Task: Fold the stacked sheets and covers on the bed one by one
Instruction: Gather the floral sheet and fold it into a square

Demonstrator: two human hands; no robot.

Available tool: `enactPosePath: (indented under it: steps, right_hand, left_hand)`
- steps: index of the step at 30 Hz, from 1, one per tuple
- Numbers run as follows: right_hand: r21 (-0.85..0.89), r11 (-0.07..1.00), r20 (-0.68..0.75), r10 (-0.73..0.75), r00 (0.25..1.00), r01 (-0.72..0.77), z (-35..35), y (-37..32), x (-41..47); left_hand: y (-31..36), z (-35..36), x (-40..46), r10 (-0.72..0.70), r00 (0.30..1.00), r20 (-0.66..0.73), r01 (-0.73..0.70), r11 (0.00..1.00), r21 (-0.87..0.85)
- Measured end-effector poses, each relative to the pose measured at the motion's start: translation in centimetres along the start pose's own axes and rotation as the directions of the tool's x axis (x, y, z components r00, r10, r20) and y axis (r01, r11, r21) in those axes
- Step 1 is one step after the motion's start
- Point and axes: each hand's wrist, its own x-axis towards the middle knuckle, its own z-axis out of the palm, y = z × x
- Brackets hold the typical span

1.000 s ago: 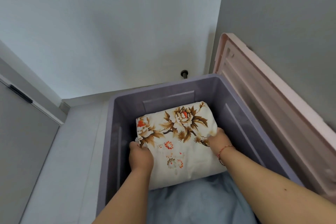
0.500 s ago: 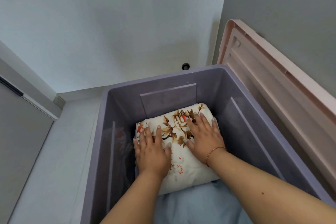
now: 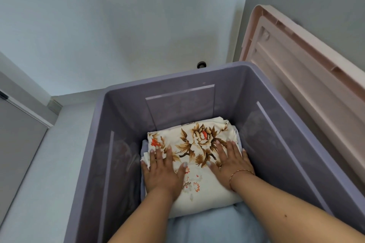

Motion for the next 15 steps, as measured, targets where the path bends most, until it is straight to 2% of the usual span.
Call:
enactPosePath:
  steps: [3, 6, 11, 15]
  right_hand:
    - [0.001, 1.0, 0.014, 0.017, 1.0, -0.017, -0.2, 0.0, -0.1]
    - [0.004, 0.999, 0.038, 0.032, 0.999, -0.032, -0.1, -0.5, -0.9]
    - [0.027, 0.998, 0.107, 0.048, 0.993, -0.051, 0.0, -0.9, -3.4]
    - [0.042, 0.997, 0.215, 0.059, 0.975, -0.07, -0.1, -1.3, -5.3]
  left_hand:
    - [1.1, -0.1, -0.5, -0.052, 0.998, 0.02, 0.05, 0.997, 0.062]
    - [2.1, -0.1, -1.6, -0.1, 0.993, 0.065, 0.098, 0.995, 0.03]
    - [2.1, 0.1, -4.2, -0.068, 0.986, 0.149, 0.075, 0.996, -0.043]
    - [1.6, -0.5, -5.7, -0.015, 0.965, 0.264, 0.038, 0.996, -0.081]
